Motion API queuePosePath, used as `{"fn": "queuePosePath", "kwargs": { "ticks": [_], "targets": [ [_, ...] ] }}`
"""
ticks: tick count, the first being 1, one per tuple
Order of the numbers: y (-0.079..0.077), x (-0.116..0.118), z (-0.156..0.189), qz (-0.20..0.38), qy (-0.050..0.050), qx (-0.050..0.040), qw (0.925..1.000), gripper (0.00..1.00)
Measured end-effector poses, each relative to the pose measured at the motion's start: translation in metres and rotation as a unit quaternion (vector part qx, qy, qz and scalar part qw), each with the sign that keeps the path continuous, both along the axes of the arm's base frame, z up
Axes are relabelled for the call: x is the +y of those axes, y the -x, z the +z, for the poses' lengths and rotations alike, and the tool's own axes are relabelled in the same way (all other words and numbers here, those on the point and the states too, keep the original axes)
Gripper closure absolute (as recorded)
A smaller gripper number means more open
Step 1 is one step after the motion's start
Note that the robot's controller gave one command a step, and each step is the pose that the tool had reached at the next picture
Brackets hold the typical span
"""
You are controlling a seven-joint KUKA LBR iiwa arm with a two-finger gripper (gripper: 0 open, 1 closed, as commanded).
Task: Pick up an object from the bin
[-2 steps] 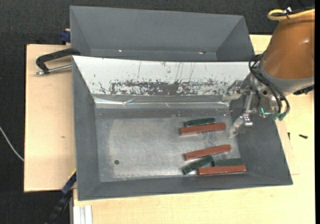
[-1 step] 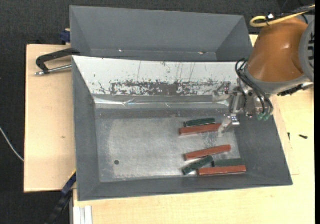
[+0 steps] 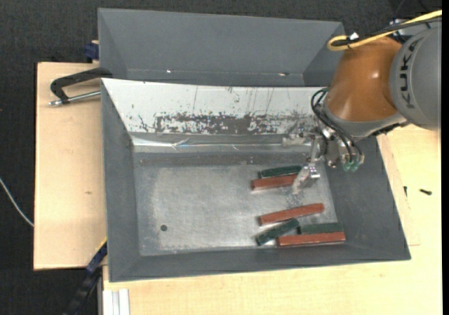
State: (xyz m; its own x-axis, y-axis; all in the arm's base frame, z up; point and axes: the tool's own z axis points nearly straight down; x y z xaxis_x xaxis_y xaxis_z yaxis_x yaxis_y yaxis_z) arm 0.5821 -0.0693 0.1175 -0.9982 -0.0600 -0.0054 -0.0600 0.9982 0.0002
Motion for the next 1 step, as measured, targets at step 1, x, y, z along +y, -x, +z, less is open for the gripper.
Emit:
{"fn": "queuePosePath", "kwargs": {
  "ticks": [1],
  "targets": [
    [0.0027, 0.0086, -0.0412, 0.006, 0.0, 0.003, 1.0, 1.0]
  ]
}}
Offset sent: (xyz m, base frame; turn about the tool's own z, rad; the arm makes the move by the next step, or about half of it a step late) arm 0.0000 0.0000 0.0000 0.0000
